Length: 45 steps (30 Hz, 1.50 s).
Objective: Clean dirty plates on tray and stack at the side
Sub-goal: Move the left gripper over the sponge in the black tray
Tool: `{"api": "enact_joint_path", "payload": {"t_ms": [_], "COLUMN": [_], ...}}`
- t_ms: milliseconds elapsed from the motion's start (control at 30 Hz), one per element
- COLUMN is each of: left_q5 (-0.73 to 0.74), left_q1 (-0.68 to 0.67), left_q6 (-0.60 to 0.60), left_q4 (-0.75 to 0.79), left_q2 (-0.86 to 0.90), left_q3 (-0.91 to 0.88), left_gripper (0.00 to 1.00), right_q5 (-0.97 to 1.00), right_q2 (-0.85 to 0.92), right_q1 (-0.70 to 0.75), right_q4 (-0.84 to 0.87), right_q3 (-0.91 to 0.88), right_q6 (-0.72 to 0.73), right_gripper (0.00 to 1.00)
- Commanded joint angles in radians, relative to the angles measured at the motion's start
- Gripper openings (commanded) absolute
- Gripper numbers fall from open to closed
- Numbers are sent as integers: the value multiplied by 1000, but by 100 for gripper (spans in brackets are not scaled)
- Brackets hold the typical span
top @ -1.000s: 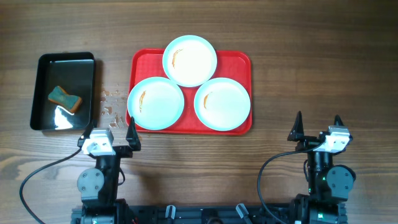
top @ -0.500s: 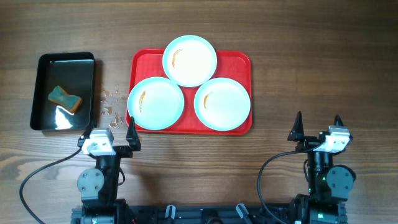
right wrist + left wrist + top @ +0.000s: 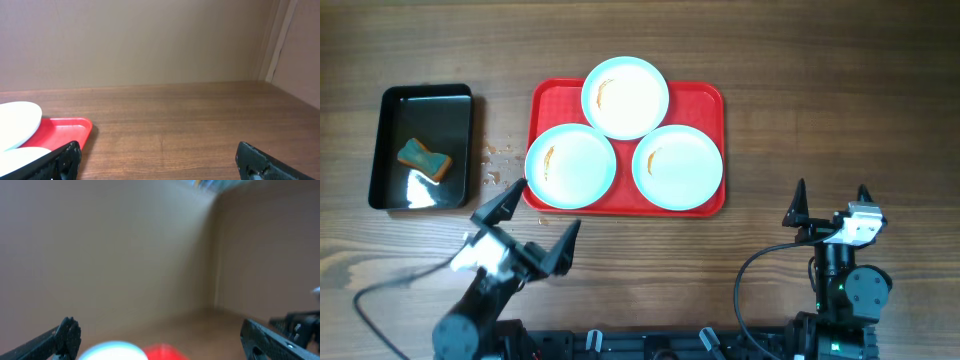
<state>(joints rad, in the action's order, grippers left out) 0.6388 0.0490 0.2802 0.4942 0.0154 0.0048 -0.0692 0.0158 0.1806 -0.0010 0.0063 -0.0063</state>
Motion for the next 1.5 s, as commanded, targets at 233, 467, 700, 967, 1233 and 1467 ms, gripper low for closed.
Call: {"api": "enact_joint_path", "payload": {"t_ms": [233, 467, 700, 967, 1233, 1467], "left_q5": [-275, -368, -238, -604, -714, -715], "left_q1": [28, 49, 50, 97, 267, 324], "left_q6": [-85, -125, -63, 55, 121, 161], "left_q4": [-439, -1034, -1081, -1389, -1501, -1483], "left_q2": [134, 663, 927, 1255, 1588, 1742], "left_q3": [331, 870, 984, 1349, 1553, 1553], "left_gripper": [100, 100, 100, 100, 100, 100], "right_q5": [14, 14, 14, 14, 14, 14], "right_q2": [-2, -2, -2, -2, -2, -2], "right_q1": [6, 6, 6, 6, 6, 6], "right_q4": [2, 2, 2, 2, 2, 2], "right_q3": [-1, -1, -1, -1, -1, -1], "right_q6": [-17, -17, -17, -17, -18, -17], "right_gripper": [100, 100, 100, 100, 100, 100]}}
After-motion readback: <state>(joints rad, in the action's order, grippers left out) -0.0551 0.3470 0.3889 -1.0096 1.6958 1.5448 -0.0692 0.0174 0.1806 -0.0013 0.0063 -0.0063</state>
